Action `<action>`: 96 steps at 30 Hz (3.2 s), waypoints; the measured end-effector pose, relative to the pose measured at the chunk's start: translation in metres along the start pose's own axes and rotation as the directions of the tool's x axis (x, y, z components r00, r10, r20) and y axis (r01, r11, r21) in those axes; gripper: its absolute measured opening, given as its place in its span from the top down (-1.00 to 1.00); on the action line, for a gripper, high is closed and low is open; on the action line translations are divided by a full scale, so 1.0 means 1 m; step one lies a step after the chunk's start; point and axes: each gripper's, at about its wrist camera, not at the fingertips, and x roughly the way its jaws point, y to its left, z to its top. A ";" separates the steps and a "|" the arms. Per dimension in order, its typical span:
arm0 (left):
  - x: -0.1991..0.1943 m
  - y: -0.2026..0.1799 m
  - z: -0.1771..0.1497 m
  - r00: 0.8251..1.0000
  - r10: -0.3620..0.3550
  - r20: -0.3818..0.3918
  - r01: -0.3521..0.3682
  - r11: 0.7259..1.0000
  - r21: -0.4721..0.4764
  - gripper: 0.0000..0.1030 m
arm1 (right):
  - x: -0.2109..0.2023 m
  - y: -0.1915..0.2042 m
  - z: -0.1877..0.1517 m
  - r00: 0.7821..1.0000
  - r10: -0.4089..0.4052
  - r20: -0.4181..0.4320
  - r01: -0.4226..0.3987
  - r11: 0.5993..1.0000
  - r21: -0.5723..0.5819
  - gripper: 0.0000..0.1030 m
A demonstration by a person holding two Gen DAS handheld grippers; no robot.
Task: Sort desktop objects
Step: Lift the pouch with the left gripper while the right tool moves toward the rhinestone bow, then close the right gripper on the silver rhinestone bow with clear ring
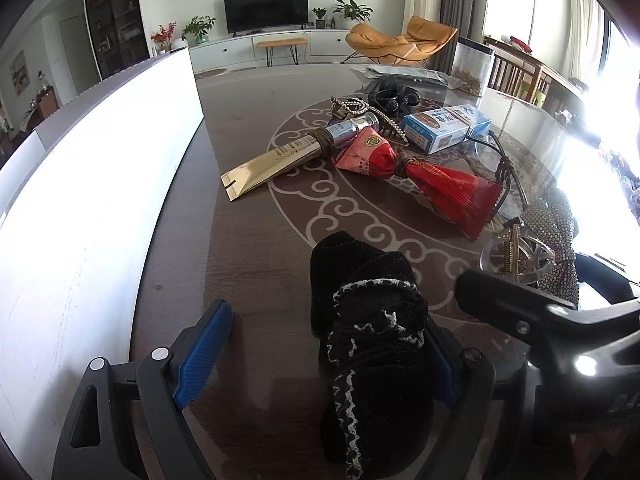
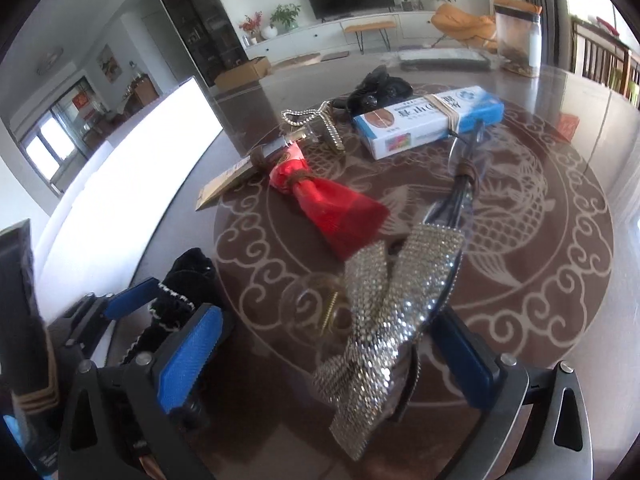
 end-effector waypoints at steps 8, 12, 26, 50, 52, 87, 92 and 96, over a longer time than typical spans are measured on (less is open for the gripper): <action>0.001 -0.001 0.001 1.000 -0.007 -0.006 0.007 1.000 0.008 -0.75 | -0.022 -0.021 -0.018 0.997 -0.074 0.030 0.076 0.994 -0.082 -0.21; 0.001 -0.001 0.001 1.000 -0.007 -0.005 0.008 1.000 0.007 -0.75 | -0.047 -0.041 -0.046 0.995 -0.088 0.045 0.093 0.987 -0.130 -0.21; 0.006 -0.001 0.002 1.000 -0.007 -0.031 0.007 1.000 0.008 -1.00 | -0.050 -0.056 -0.062 0.983 -0.182 0.018 0.183 0.971 -0.156 -0.91; 0.007 -0.001 0.002 0.999 -0.007 -0.031 0.008 1.000 0.007 -1.00 | -0.048 -0.058 -0.061 0.981 -0.193 0.008 0.192 0.971 -0.144 -1.00; 0.007 0.000 0.002 0.999 -0.007 -0.031 0.008 1.000 0.007 -1.00 | -0.048 -0.058 -0.060 0.981 -0.192 0.008 0.192 0.971 -0.144 -1.00; 0.007 0.000 0.003 0.999 -0.008 -0.031 0.009 1.000 0.007 -1.00 | -0.048 -0.058 -0.061 0.981 -0.193 0.008 0.192 0.971 -0.144 -1.00; 0.007 0.000 0.003 0.999 -0.008 -0.031 0.009 1.000 0.007 -1.00 | -0.048 -0.058 -0.061 0.981 -0.193 0.008 0.192 0.971 -0.144 -1.00; 0.007 0.000 0.003 0.999 -0.008 -0.031 0.009 1.000 0.007 -1.00 | -0.048 -0.059 -0.061 0.981 -0.193 0.008 0.192 0.971 -0.144 -1.00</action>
